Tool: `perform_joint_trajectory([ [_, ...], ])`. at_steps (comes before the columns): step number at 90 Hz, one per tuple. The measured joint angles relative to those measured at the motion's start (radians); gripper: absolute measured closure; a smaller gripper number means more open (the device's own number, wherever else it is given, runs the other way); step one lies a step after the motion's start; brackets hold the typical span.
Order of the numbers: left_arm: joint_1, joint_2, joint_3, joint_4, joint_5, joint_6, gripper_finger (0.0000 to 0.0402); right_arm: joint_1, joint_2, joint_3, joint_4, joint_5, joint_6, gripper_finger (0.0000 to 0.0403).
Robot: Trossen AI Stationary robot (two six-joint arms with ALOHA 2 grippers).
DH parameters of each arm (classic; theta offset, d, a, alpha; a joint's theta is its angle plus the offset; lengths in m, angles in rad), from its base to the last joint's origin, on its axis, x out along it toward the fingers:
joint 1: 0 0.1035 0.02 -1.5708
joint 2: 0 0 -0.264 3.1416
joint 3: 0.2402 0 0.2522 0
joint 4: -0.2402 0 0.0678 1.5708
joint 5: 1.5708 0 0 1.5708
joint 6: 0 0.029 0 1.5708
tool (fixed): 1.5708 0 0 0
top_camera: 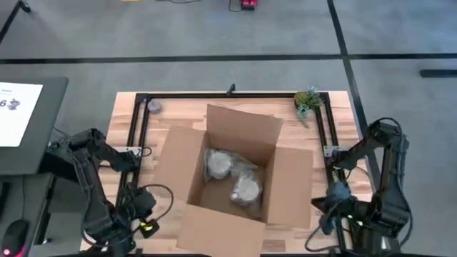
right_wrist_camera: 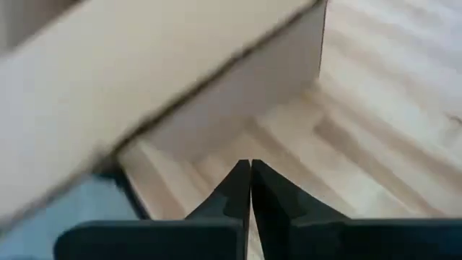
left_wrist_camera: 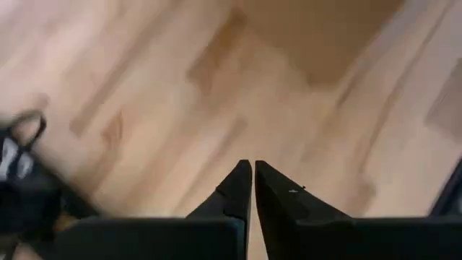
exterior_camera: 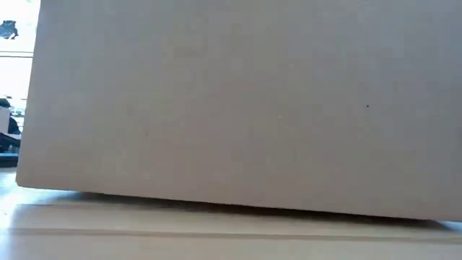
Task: Wrap mug
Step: Close the box
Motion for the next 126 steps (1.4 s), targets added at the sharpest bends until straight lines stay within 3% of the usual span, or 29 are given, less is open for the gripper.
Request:
perform_joint_trajectory([
  [16,0.069,-0.036,0.053,-0.002,-0.220,0.085,0.0402,-0.084,-0.010,0.003,0.031,0.098,-0.027,0.0402],
  [34,0.143,-0.069,0.230,0.002,-0.348,0.423,0.0402,-0.163,-0.046,0.069,0.134,0.146,-0.231,0.0402],
  [46,0.210,-0.074,0.275,0.111,-0.352,0.688,0.0402,-0.250,-0.071,0.116,0.307,0.139,-0.517,0.0402],
  [60,0.299,-0.071,0.228,0.377,-0.278,0.983,0.0402,-0.394,-0.072,0.119,0.542,0.018,-0.836,0.0403],
  [75,0.383,-0.069,0.179,0.602,-0.211,1.200,0.0401,-0.540,-0.026,0.116,0.617,-0.096,-1.027,0.0403],
  [100,0.466,-0.070,0.177,0.613,-0.158,1.287,0.0401,-0.676,0.069,0.116,0.631,-0.205,-1.226,0.0403],
  [113,0.476,-0.070,0.177,0.612,-0.130,1.290,0.0402,-0.694,0.100,0.114,0.755,-0.208,-1.303,0.0403],
  [126,0.475,-0.070,0.177,0.611,-0.119,1.265,0.0401,-0.687,0.103,0.031,0.992,-0.221,-1.375,0.0403],
])
